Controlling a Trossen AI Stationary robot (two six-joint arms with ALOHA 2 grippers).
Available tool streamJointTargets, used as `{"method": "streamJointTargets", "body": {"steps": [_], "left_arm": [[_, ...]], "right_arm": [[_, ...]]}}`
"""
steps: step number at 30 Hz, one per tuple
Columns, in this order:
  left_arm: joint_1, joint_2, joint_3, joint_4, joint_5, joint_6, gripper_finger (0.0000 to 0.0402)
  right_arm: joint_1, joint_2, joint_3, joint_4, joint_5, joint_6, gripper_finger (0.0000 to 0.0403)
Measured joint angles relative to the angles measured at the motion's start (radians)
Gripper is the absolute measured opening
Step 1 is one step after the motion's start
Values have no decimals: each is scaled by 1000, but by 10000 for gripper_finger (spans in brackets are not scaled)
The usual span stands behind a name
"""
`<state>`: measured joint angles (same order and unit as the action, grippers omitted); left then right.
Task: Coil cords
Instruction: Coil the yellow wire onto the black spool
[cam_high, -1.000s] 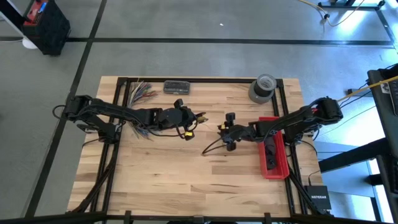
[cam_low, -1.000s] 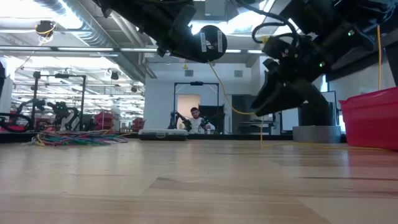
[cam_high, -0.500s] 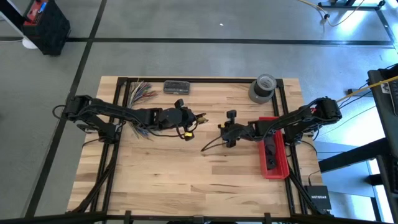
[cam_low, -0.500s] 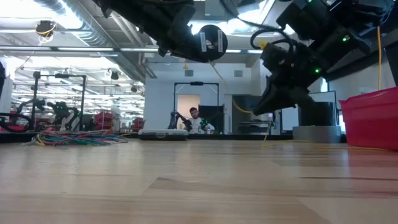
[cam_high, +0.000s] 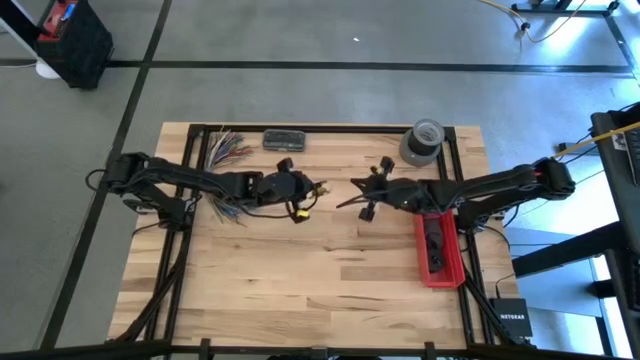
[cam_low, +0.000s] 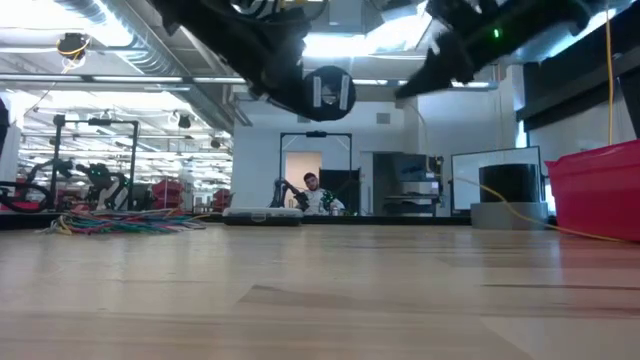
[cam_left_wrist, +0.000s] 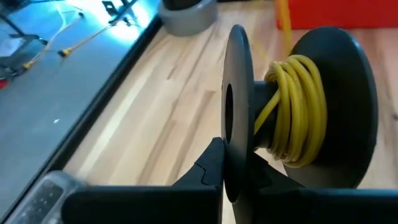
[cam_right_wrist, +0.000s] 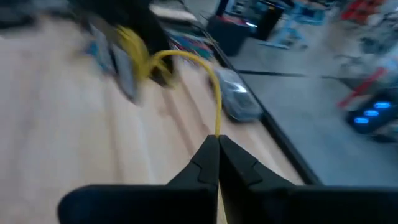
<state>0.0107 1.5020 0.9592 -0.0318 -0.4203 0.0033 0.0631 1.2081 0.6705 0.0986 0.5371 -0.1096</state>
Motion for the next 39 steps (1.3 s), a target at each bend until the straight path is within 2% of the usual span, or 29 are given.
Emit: {"method": "streamJointTargets", "body": {"steps": [5, 12, 16, 18, 23, 26, 29, 35, 39], "left_arm": [[5, 30, 0, 74, -2, -1, 0], [19, 68, 0, 175, -5, -50, 0], [38, 83, 0, 171, -11, -121, 0], [46, 86, 0, 152, -13, -138, 0], [56, 87, 0, 120, -12, -143, 0], [51, 87, 0, 131, 20, -103, 0], [47, 87, 0, 152, 29, -97, 0], [60, 101, 0, 156, 24, -127, 0], [68, 105, 0, 155, 26, -154, 0]], "right_arm": [[0, 19, 42, 17, -98, 51, 3], [2, 93, 105, 22, -105, 86, 2], [2, 122, 136, -38, -97, 129, 2], [2, 124, 154, -109, -57, 137, 2], [2, 115, 197, -338, 123, 165, 2], [-13, 114, 202, -413, 162, 185, 2], [-21, 114, 202, -397, 94, 211, 2], [-17, 138, 202, -170, -95, 211, 2], [-18, 191, 203, -56, -143, 202, 2]]}}
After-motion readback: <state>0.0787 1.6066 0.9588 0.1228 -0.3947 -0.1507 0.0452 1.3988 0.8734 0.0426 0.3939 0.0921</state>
